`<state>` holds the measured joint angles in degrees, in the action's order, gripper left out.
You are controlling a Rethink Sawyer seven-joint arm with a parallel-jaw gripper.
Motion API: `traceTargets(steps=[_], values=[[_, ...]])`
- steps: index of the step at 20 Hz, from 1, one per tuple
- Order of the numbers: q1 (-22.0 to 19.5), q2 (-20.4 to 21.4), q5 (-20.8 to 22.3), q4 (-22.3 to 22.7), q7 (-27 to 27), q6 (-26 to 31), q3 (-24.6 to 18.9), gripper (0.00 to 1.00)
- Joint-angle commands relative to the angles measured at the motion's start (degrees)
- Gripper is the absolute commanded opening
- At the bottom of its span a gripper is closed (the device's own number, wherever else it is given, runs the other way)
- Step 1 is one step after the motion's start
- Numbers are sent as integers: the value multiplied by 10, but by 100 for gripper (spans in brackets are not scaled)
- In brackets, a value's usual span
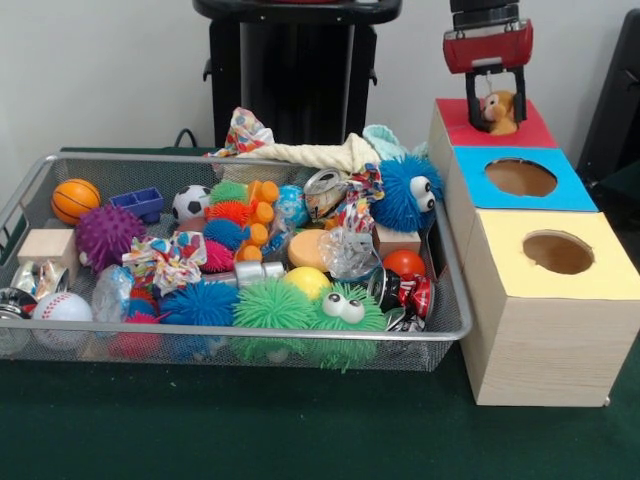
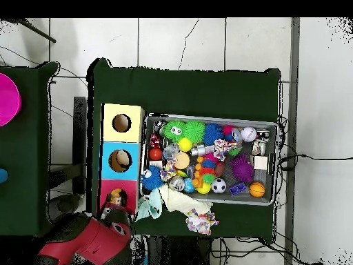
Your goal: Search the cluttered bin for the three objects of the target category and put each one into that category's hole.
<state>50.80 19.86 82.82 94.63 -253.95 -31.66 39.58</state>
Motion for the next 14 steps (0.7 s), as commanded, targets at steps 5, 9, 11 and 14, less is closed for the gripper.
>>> traceTargets(steps=[5, 9, 11, 14], values=[[12, -77, -21, -13, -189, -113, 14, 100], [30, -100, -34, -17, -191, -152, 53, 100], [36, -118, -43, -21, -193, -183, 81, 100], [43, -147, -60, -25, -196, -240, 129, 100]])
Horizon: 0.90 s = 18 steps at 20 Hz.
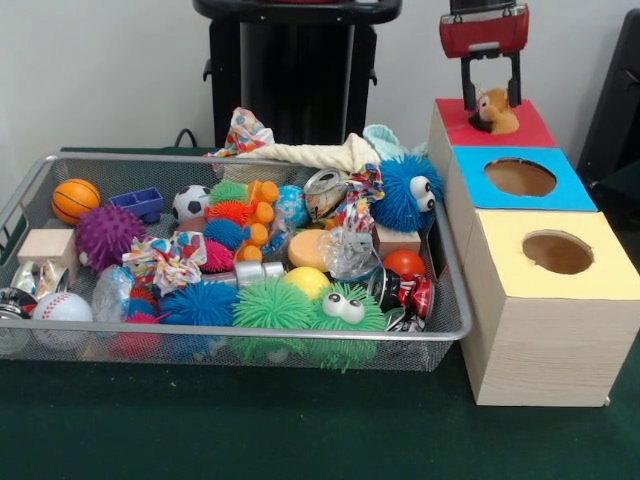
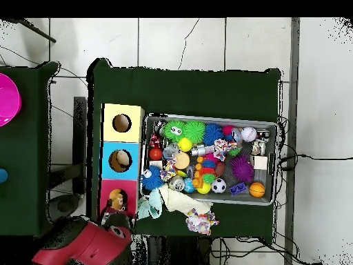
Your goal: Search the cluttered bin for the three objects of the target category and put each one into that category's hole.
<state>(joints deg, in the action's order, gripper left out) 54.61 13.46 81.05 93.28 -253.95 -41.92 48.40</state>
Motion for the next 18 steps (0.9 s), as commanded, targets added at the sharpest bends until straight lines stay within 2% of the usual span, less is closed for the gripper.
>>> traceTargets(steps=[1, 3, 7, 12, 17, 18], values=[[6, -93, -49, -12, -198, -159, 58, 100], [6, -116, -64, -15, -200, -209, 99, 100], [8, -146, -84, -18, -200, -262, 145, 100], [3, -173, -102, -23, -201, -299, 178, 100], [3, -186, -113, -20, -202, -323, 195, 100], [2, -186, -116, -17, -202, -318, 193, 0]])
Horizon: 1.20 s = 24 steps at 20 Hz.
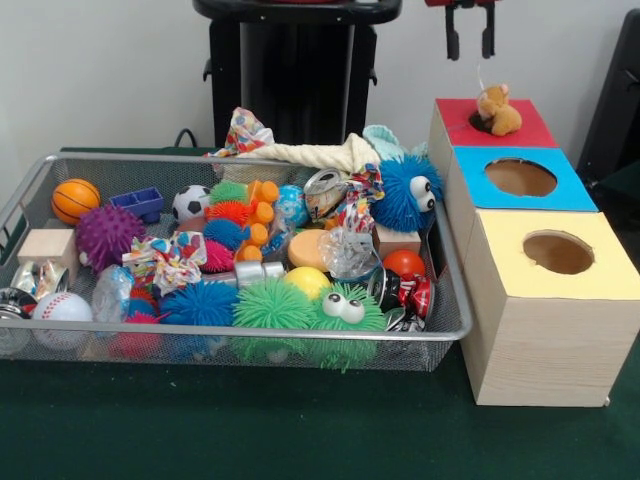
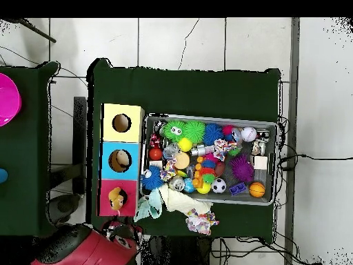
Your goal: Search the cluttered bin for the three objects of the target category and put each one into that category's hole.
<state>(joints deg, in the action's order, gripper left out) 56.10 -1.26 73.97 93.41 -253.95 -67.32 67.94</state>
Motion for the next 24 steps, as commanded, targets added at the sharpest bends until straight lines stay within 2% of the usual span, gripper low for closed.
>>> traceTargets(steps=[1, 15, 24], values=[[-13, -39, -45, -18, -203, -62, -3, 0], [-12, -40, -47, -25, -199, -68, 5, 0], [-19, 57, -27, -26, -195, 15, -93, 0]])
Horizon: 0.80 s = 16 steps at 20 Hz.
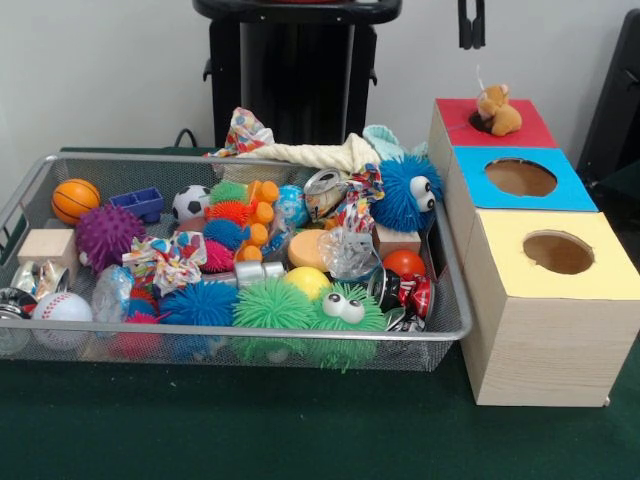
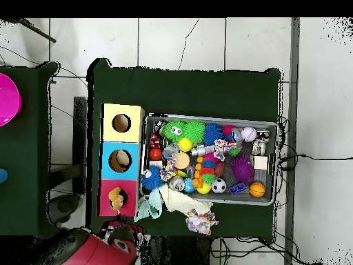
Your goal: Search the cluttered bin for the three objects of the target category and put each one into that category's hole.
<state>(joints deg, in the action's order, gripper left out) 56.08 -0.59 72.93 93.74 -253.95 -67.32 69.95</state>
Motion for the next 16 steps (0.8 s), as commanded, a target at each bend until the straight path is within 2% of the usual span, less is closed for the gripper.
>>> traceTargets(steps=[1, 10, 16], values=[[-20, 56, -15, -29, -195, 22, -119, 0], [-16, 81, -2, -24, -191, 65, -156, 0], [-9, 60, 5, -31, -186, 103, -167, 0]])
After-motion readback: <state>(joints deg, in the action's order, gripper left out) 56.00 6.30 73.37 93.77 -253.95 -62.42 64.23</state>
